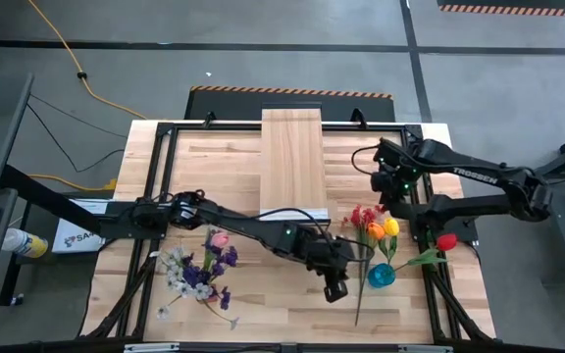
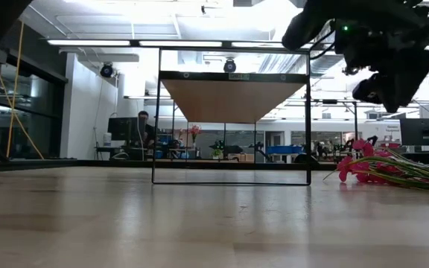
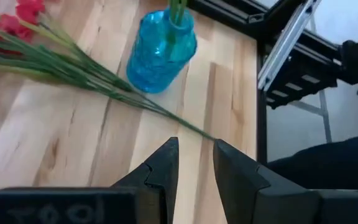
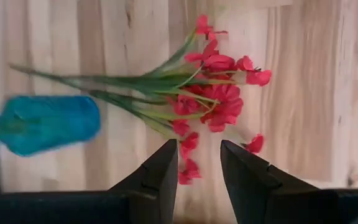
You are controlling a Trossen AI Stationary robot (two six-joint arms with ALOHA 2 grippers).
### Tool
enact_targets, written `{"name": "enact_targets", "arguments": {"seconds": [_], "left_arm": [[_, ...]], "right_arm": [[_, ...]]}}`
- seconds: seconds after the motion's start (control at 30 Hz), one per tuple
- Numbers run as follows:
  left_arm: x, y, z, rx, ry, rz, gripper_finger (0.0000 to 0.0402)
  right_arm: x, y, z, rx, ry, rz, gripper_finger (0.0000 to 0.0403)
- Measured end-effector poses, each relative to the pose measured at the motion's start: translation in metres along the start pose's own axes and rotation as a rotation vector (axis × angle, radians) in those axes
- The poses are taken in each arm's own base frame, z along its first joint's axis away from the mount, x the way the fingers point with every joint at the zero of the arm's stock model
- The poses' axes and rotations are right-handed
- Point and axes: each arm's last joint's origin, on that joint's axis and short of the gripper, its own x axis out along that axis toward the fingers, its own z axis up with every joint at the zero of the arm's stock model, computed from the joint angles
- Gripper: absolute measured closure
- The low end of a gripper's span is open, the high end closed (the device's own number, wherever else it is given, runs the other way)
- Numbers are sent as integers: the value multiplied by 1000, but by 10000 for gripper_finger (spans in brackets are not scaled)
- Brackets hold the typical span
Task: Pick and place flowers into a vace then onto a shelf
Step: Put the red flowers into the blue vase
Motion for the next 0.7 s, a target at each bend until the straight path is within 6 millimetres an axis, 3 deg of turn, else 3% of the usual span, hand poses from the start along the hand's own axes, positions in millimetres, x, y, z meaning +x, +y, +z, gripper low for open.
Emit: {"name": "enact_targets", "arguments": {"seconds": [0.33, 0.7], "left_arm": [[-6, 25, 13, 3, 6, 55, 268], [-6, 32, 16, -13, 16, 65, 268]], "right_arm": [[29, 15, -12, -267, 103, -30, 289], [44, 23, -6, -433, 52, -63, 289]]}}
